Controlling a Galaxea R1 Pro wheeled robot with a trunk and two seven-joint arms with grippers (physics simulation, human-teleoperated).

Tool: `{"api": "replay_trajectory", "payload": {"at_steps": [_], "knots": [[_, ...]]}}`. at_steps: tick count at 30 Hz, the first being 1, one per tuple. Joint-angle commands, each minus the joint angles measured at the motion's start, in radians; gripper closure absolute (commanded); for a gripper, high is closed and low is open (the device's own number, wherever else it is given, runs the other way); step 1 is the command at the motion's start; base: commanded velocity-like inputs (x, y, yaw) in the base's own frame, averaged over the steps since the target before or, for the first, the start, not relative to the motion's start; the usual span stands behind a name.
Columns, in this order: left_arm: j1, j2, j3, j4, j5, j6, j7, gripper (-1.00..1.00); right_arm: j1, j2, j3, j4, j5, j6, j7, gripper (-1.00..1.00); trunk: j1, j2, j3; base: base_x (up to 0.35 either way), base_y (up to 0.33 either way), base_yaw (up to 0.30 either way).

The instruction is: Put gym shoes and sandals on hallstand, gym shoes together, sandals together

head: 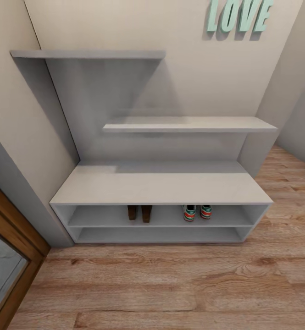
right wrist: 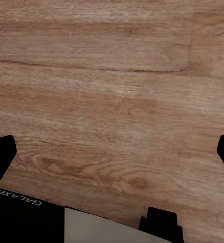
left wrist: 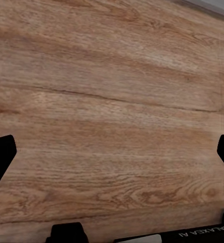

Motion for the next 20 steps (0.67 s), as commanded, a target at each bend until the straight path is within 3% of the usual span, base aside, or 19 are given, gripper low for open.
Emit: {"api": "replay_trajectory", "payload": {"at_steps": [1, 20], "knots": [[-0.001, 0.000, 0.007, 0.001, -0.008, -0.005, -0.001, -1.00, 0.000, 0.000, -0.009, 0.001, 0.007, -0.002, 0.004, -1.00, 0.000, 0.000, -0.001, 0.000, 0.000, 0.000], [-0.001, 0.002, 0.007, 0.002, 0.013, -0.005, 0.008, -1.00, 0.000, 0.000, -0.009, 0.001, 0.007, -0.002, 0.004, -1.00, 0.000, 0.000, -0.001, 0.000, 0.000, 0.000]]}}
